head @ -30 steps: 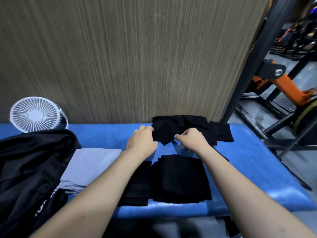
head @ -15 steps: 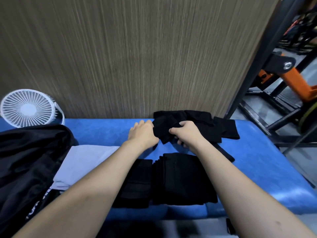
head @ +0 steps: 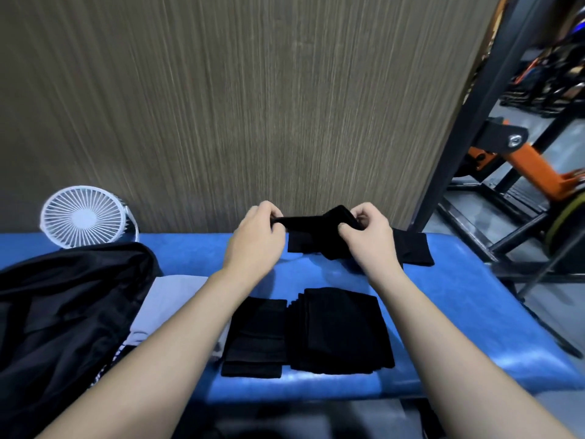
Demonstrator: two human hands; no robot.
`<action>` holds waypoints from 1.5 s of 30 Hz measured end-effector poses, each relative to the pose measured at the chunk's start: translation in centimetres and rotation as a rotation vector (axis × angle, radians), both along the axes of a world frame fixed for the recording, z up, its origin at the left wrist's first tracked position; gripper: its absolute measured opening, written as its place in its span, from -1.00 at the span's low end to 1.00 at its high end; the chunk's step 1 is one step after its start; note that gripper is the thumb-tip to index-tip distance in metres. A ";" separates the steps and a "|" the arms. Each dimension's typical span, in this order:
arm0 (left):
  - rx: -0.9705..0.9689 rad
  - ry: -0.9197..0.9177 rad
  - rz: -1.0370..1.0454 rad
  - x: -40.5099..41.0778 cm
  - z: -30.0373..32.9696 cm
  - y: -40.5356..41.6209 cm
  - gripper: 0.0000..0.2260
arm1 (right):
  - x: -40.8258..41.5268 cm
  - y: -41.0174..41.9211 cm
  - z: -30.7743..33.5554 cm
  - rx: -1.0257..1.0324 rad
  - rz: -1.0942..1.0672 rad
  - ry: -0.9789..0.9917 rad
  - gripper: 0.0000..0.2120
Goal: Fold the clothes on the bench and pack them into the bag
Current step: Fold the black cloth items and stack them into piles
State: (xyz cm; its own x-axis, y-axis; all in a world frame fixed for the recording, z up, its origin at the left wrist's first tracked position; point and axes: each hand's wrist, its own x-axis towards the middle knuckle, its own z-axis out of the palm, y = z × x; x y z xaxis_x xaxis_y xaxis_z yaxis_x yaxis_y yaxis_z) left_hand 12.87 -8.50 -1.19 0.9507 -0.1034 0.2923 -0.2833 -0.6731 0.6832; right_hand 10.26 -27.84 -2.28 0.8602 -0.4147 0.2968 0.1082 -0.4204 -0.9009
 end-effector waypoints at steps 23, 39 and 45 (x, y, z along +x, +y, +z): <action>-0.648 0.480 -0.157 -10.5 -3.5 3.2 -0.81 | -12.6 -5.0 -2.8 0.023 0.049 0.265 -0.78; -0.643 0.502 -0.184 -11.3 -4.0 1.0 -0.81 | -12.6 -1.1 -0.6 0.328 0.260 0.215 -0.71; -0.668 0.501 -0.165 -11.1 -4.0 2.0 -0.81 | -11.4 1.0 -2.4 -0.025 0.347 0.353 -0.85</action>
